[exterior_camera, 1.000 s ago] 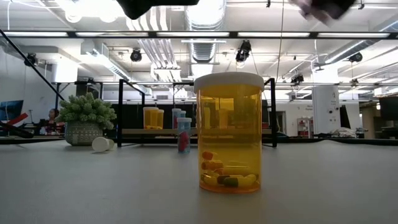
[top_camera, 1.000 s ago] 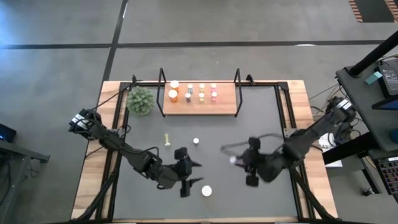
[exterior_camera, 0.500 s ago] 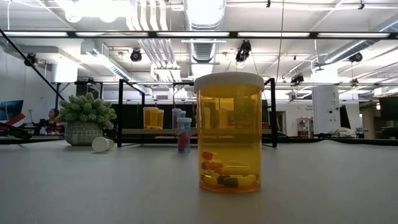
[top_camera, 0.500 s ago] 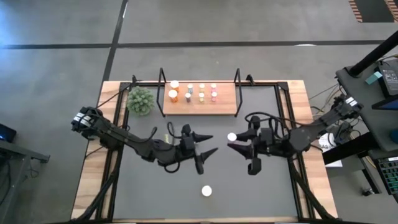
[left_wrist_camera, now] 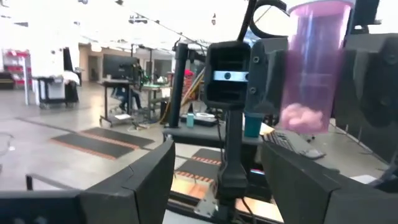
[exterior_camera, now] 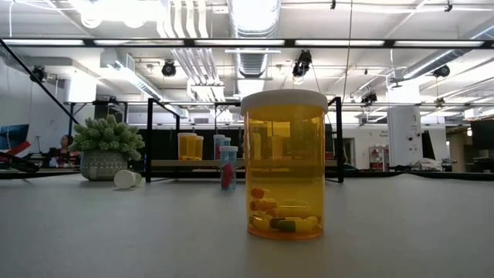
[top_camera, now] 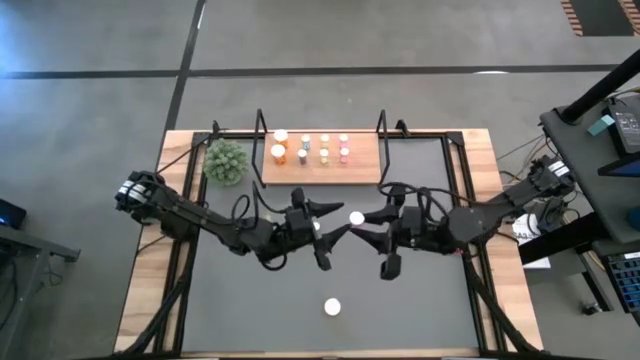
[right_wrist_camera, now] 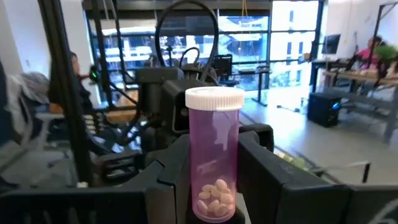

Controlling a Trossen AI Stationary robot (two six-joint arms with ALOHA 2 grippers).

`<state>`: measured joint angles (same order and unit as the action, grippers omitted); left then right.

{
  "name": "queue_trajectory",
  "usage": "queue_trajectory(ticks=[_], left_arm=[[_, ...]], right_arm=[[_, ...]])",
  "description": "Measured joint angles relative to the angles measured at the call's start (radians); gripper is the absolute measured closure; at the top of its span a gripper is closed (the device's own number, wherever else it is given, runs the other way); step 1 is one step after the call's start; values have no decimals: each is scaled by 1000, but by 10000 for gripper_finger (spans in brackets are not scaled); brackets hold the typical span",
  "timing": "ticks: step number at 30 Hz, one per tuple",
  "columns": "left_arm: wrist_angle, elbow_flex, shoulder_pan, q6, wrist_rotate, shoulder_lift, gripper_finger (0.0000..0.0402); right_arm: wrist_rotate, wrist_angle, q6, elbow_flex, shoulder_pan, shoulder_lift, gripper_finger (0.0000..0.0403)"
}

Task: Pick and place medicine bottles onto shelf by color
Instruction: Put the pink pill bottle on the shelf aligned with the other pink pill bottles

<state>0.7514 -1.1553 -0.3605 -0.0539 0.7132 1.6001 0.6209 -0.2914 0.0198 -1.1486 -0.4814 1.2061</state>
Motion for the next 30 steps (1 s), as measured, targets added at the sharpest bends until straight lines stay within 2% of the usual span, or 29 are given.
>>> queue_trajectory(ticks=[6,12,18,22,30], left_arm=[[-25,-31,-1,-66,-43,-3,178],[-80,-31,4,-66,-47,-40,178],[-82,-29,13,-66,-49,-42,182],[-82,-30,14,-67,-50,-42,211],[-83,-31,15,-67,-62,-42,300]], right_arm=[[2,70,95,-103,28,56,298],[0,244,44,-165,63,68,298],[-26,242,6,-164,70,75,298],[-26,243,3,-164,70,80,298],[-23,242,-1,-163,71,88,298]])
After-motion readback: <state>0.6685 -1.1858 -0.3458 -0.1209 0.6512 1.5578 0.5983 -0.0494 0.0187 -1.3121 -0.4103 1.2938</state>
